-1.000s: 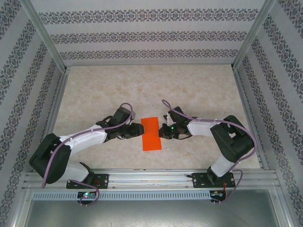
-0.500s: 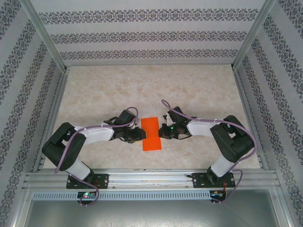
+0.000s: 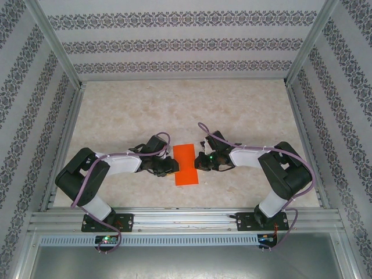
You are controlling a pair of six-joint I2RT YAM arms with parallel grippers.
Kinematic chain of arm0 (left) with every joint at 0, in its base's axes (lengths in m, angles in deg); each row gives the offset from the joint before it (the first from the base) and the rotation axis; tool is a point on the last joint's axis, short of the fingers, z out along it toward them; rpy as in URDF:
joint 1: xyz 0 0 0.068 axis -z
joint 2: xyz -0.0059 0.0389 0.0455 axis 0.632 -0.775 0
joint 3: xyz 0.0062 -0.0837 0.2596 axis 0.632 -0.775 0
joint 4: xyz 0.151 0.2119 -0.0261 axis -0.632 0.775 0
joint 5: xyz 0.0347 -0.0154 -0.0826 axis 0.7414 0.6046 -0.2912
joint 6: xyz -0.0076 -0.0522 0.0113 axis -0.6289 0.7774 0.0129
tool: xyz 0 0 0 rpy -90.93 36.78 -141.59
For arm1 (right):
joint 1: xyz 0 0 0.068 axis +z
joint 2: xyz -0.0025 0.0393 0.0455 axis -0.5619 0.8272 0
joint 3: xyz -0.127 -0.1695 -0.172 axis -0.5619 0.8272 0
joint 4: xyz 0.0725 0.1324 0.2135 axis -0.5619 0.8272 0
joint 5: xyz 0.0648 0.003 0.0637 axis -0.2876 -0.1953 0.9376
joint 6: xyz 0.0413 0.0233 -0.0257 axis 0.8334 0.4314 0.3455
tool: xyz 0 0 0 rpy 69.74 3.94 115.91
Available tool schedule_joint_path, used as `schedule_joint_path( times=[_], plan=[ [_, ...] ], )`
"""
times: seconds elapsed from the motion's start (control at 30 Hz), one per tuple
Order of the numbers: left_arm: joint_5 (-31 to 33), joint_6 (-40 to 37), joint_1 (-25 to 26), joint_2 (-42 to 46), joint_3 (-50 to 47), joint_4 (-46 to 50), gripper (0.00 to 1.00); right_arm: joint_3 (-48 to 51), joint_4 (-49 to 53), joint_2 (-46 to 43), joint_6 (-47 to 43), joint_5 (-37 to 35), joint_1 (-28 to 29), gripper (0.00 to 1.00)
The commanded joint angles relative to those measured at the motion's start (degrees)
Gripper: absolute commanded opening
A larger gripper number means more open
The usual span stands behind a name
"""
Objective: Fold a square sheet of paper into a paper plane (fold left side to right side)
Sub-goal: Third fold the triangle at the center of the table.
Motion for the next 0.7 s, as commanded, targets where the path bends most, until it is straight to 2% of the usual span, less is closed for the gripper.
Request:
schedule_joint_path(
  times=[0.0, 0.1, 0.27, 0.53, 0.67],
  plan=[
    [-1.4, 1.8, 0.3, 0.0, -0.7, -7.8, 0.28, 0.3, 3.9, 1.6, -1.2, -4.2, 0.7, 0.00],
    [-0.2, 2.1, 0.3, 1.3, -1.0, -7.7, 0.25, 0.4, 3.9, 1.6, -1.2, -4.2, 0.7, 0.00],
    [0.3, 2.2, 0.3, 2.0, -1.1, -7.0, 0.14, 0.2, 3.9, 1.2, -1.4, -4.3, 0.8, 0.00],
    [0.4, 3.3, 0.3, 3.4, -1.8, -6.8, 0.03, -0.2, 3.5, -1.4, -2.8, -4.5, 0.5, 0.00],
    [0.3, 5.8, 0.3, 4.6, -2.3, -7.5, 0.00, -0.2, 2.4, -6.3, -5.5, -5.9, 0.4, 0.20]
  ],
)
